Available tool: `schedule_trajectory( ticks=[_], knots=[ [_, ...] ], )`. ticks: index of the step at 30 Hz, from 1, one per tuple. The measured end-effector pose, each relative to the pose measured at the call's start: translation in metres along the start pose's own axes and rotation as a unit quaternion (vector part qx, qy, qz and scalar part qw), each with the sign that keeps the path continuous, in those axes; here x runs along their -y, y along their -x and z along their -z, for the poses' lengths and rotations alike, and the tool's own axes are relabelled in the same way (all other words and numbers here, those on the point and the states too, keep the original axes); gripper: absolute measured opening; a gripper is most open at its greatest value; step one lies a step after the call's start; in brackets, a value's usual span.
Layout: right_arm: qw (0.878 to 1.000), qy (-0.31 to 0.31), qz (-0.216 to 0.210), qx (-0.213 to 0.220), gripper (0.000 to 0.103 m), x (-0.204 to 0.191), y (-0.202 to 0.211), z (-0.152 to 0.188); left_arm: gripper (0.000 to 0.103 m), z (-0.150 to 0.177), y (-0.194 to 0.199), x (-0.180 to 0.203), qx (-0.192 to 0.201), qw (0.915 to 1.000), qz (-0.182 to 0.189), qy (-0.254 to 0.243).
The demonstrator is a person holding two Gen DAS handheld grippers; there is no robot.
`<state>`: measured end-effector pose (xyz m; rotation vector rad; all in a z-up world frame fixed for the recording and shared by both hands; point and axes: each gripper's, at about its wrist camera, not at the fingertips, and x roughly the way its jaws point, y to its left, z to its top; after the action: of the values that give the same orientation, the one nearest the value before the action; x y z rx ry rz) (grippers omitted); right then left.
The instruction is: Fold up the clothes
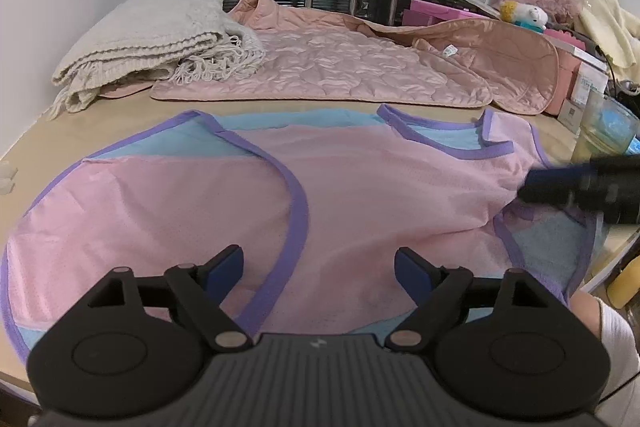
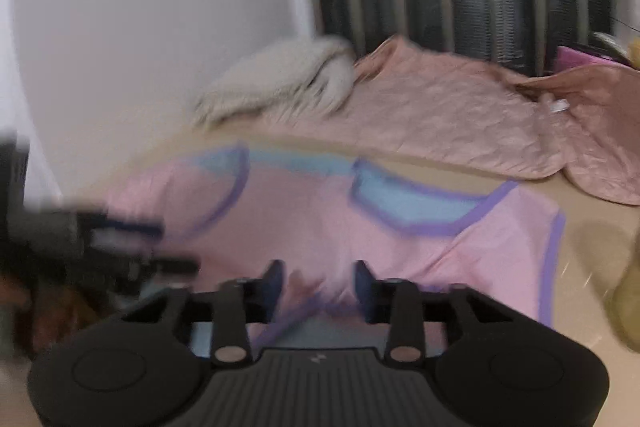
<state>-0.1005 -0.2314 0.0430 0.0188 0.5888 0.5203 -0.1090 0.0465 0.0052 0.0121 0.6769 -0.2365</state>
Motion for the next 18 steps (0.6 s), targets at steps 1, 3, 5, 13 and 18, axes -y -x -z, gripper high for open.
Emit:
schedule_trajectory(
  ticks=[1, 3, 5, 13, 18],
  knots=[
    [0.999, -0.008, 0.034, 0.008, 0.049, 0.008, -0.004, -0.004, 0.09, 0.0, -0.001, 0.002, 0.0, 1.0, -0.002, -0.004],
    [0.995, -0.022, 0.1, 0.013, 0.047, 0.023, -0.017, -0.011, 0.09, 0.001, -0.002, 0.006, 0.001, 0.9999, -0.009, -0.014],
    [0.994, -0.026, 0.11, -0.009, 0.018, 0.034, -0.038, -0.014, 0.09, 0.002, -0.002, 0.007, 0.002, 0.9997, -0.013, -0.019],
    [0.98, -0.187, 0.074, 0.006, 0.015, 0.097, -0.036, -0.018, 0.091, 0.003, -0.002, 0.004, 0.007, 0.9998, -0.015, -0.012],
    [0.994, -0.062, 0.087, -0.003, 0.045, 0.044, -0.01, -0.002, 0.091, 0.003, -0.004, 0.005, 0.008, 0.9997, -0.017, -0.013]
  ],
)
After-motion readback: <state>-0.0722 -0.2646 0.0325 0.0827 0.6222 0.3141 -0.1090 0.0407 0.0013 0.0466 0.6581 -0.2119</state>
